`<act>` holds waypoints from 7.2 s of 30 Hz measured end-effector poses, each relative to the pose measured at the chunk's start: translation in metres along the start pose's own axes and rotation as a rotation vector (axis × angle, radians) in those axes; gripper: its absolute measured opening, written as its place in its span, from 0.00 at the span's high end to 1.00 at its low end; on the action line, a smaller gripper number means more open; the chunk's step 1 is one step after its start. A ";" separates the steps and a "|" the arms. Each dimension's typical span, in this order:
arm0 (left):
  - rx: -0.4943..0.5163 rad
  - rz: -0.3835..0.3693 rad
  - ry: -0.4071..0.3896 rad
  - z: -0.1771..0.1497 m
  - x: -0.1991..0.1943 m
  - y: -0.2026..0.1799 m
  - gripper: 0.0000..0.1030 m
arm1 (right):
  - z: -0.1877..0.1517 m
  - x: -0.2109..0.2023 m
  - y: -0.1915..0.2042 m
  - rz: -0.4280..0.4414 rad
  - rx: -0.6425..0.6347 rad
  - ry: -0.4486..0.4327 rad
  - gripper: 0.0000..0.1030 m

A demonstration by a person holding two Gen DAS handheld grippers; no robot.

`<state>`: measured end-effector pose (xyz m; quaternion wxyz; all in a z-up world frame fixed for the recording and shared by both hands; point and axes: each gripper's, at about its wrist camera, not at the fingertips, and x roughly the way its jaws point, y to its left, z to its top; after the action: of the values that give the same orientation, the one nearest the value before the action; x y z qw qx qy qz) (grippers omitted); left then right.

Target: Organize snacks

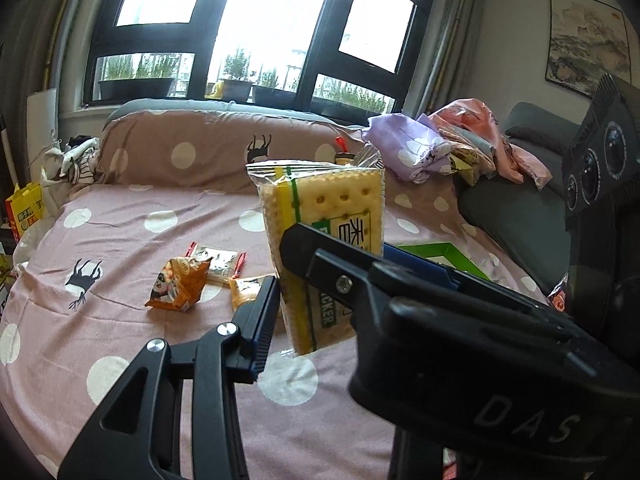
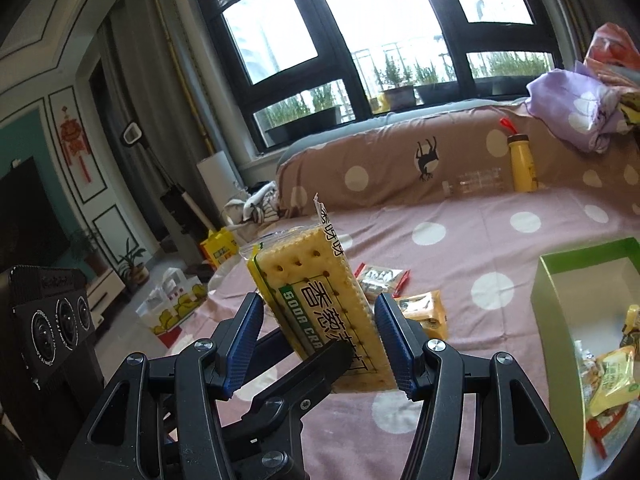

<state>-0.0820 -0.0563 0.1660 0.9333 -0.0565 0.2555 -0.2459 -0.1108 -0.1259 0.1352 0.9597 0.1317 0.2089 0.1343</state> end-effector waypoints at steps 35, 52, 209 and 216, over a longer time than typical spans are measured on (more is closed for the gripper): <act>0.161 -0.307 0.357 -0.008 0.142 -0.164 0.64 | -0.009 -0.081 -0.205 -0.301 0.570 -0.031 0.41; 0.072 -0.355 0.527 -0.033 0.183 -0.172 0.62 | -0.031 -0.063 -0.244 -0.408 0.692 0.098 0.41; -0.091 0.430 0.417 -0.077 0.130 0.121 0.00 | -0.014 0.110 -0.084 -0.238 0.142 0.317 0.08; -0.086 0.434 0.424 -0.076 0.131 0.122 0.00 | 0.008 0.157 -0.095 -0.241 0.146 0.409 0.08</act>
<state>0.0304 -0.0123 0.0131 0.8867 0.0127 0.4608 -0.0361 0.0492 -0.1672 0.0555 0.8944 0.1450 0.4223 0.0273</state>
